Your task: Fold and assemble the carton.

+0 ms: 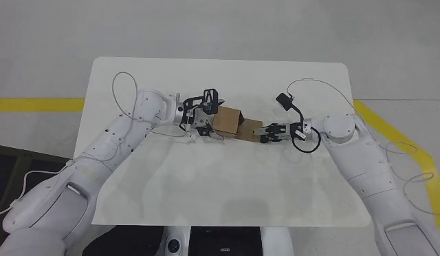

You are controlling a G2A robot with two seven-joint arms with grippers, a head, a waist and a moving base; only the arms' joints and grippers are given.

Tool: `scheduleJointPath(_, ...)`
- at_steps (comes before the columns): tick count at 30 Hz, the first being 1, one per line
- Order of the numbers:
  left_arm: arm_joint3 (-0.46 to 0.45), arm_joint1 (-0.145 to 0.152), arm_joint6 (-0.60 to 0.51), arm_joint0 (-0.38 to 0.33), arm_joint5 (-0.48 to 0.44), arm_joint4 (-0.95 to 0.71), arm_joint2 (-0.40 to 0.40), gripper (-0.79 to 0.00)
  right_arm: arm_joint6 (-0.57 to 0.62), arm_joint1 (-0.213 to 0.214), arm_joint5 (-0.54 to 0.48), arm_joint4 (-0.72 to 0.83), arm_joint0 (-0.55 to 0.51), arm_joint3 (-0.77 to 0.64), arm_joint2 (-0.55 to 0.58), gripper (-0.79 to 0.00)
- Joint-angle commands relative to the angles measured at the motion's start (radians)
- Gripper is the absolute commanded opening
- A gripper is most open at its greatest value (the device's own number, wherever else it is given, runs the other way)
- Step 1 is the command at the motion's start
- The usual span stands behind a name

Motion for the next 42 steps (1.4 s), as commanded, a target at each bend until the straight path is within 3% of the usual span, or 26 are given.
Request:
scheduleJointPath(1, 0.001, 0.001, -0.001, 0.001, 0.000, -0.001, 0.002, 0.000, 0.000, -0.001, 0.001, 0.018, -0.001, 0.005, 0.001, -0.468)
scheduleJointPath(10, 0.005, 0.004, -0.013, 0.002, 0.000, -0.011, 0.009, 0.000, -0.008, -0.013, -0.028, 0.133, 0.004, 0.037, 0.004, -0.477)
scheduleJointPath(25, 0.003, 0.009, -0.026, -0.004, 0.000, -0.032, 0.030, 0.000, -0.013, -0.030, -0.047, 0.155, 0.029, 0.051, -0.032, -0.489)
scheduleJointPath(42, 0.000, 0.012, -0.039, -0.016, 0.000, -0.053, 0.057, 0.000, -0.049, -0.043, 0.032, -0.029, 0.110, -0.023, -0.102, -0.496)
